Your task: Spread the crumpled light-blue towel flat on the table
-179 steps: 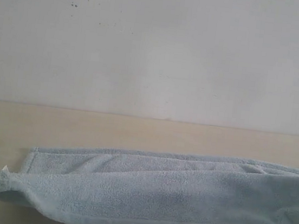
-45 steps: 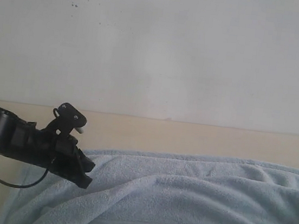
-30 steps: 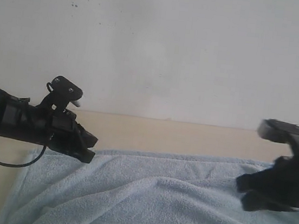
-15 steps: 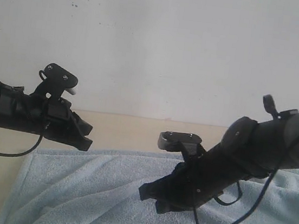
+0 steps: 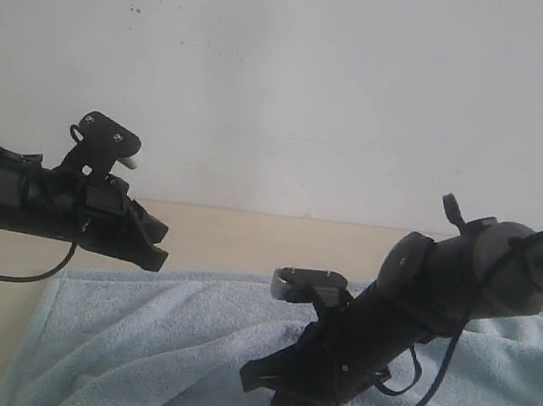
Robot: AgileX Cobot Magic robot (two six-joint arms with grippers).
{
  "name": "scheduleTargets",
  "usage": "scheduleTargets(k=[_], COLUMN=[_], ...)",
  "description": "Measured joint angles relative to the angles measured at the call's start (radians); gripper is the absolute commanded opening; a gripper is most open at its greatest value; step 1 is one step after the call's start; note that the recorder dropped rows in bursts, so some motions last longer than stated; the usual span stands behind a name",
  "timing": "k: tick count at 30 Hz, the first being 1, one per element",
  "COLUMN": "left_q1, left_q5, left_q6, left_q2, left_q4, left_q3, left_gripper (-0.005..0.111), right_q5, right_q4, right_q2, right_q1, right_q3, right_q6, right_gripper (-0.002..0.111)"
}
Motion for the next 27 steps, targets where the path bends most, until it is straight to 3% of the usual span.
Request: scheduleTargets(k=[7,19,27], left_q1=[0.0,0.0,0.0], left_q5=[0.0,-0.036,-0.109], left_q6=[0.0,-0.011,-0.013], left_q2=[0.0,0.0,-0.014], left_q4=[0.0,-0.002,-0.002], left_q3=[0.0,0.012,0.062], left_gripper=[0.004,0.004,0.004], right_q5=[0.104,0.465,0.443], right_q4=[-0.034,-0.127,-0.142], right_q2=[0.0,0.0,-0.103], right_q1=[0.0,0.0,0.0], right_q3=[-0.002,-0.008,-0.004], right_q6=[0.006,0.013,-0.015], right_gripper=[0.0,0.0,0.0])
